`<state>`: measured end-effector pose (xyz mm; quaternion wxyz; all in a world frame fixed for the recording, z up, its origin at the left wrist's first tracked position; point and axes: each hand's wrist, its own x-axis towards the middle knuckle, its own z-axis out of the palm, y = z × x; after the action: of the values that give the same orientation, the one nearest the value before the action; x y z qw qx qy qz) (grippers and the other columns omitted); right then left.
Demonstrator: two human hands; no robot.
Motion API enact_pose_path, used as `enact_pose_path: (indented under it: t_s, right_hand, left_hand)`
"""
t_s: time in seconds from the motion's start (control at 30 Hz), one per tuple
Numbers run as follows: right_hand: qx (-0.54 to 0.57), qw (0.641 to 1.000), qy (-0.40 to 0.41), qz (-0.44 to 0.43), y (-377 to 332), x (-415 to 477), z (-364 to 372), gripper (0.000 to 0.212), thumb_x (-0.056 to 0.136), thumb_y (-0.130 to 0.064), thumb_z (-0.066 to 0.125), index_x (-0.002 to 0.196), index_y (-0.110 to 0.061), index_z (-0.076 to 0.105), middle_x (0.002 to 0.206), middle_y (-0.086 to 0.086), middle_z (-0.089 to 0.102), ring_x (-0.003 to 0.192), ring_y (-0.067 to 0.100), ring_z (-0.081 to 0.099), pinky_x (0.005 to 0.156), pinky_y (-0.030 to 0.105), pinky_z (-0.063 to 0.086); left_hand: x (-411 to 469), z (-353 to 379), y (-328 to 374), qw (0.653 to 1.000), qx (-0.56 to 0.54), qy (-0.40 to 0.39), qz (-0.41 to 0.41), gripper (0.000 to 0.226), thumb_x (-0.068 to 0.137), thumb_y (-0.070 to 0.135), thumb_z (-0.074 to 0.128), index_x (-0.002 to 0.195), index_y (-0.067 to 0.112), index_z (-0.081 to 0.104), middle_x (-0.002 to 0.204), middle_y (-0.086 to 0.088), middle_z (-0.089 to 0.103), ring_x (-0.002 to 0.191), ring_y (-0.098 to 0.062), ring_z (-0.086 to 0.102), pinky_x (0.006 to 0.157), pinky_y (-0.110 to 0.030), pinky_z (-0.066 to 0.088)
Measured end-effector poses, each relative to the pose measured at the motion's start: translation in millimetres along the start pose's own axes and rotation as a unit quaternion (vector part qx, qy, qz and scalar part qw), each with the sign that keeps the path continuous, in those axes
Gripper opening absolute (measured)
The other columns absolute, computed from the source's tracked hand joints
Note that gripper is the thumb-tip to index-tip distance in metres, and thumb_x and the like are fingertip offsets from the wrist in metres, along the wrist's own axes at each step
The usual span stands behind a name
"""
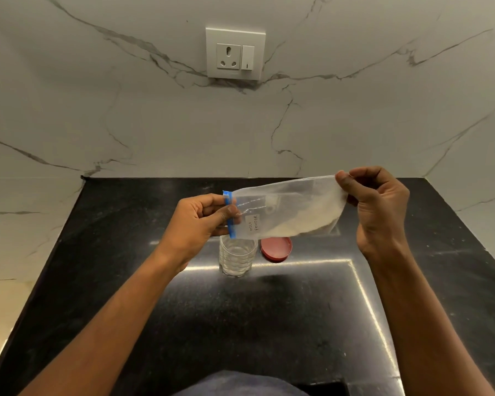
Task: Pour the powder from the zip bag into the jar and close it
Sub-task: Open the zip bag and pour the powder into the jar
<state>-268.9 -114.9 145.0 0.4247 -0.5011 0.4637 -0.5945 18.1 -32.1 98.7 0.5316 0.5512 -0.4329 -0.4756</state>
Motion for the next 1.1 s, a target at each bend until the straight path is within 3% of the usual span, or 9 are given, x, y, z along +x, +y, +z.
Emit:
enact_pose_path:
  t_s: [0.27, 0.7, 1.1]
  right_hand:
    - [-0.071, 0.995, -0.051, -0.043, -16, -3, 8, 0.014, 0.086, -0.013, 0.085, 0.088, -0.021, 0.074, 0.081, -0.008, 0.076, 0.078, 0.009, 0.072, 0.070, 0.021, 0.059]
    - [-0.126, 0.985, -0.054, -0.100, -47, -17, 21, 0.013, 0.086, -0.015, 0.085, 0.091, -0.021, 0.074, 0.087, 0.004, 0.076, 0.079, 0.015, 0.072, 0.068, 0.021, 0.061]
    - [-0.164, 0.977, -0.080, -0.113, -56, -24, 22, 0.014, 0.087, -0.017, 0.084, 0.091, -0.026, 0.075, 0.089, 0.002, 0.078, 0.086, 0.023, 0.076, 0.074, 0.028, 0.064]
  left_hand:
    - [-1, -4, -7, 1.000, 0.010, 0.028, -0.001, 0.025, 0.097, 0.011, 0.069, 0.121, 0.008, 0.075, 0.105, -0.006, 0.083, 0.099, -0.018, 0.081, 0.082, -0.032, 0.067]
    - [2, -6, -8, 0.999, -0.012, 0.036, 0.003, 0.022, 0.098, 0.017, 0.068, 0.117, 0.009, 0.074, 0.100, -0.004, 0.083, 0.096, -0.018, 0.081, 0.078, -0.029, 0.067]
    - [3, -8, -11, 0.999, -0.027, 0.019, -0.009, 0.015, 0.097, 0.012, 0.068, 0.110, 0.014, 0.076, 0.100, -0.001, 0.084, 0.098, -0.016, 0.081, 0.075, -0.024, 0.065]
